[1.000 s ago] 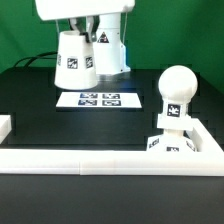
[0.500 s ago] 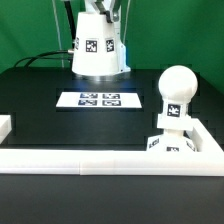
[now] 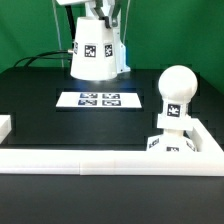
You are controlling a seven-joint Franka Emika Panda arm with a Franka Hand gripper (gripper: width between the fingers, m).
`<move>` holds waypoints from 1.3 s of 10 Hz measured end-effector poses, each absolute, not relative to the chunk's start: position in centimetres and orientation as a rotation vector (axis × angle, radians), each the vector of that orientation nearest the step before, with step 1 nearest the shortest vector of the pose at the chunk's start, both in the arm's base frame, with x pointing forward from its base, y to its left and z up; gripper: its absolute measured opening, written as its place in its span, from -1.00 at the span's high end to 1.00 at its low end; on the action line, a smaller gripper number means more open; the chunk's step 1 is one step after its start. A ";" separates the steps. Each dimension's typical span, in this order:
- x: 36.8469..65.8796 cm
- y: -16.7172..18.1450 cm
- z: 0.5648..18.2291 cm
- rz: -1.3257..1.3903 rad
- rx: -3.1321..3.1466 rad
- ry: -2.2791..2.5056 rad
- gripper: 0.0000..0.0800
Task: Assemble lamp
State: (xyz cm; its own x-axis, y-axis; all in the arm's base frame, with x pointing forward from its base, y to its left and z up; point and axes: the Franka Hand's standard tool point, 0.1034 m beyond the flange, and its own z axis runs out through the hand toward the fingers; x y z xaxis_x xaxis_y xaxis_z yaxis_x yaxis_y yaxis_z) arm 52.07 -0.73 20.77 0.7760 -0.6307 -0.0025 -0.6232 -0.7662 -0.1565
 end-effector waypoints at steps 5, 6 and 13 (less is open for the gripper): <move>57.6 4.8 23.8 -0.103 -2.772 1.076 0.89; 58.3 5.8 24.4 -0.092 -2.758 1.107 0.89; 62.5 10.0 23.0 -0.096 -2.751 1.158 0.89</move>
Offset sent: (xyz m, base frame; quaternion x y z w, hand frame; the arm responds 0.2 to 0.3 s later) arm 0.0481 0.0422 0.0194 0.0005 -0.0100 0.0461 0.9989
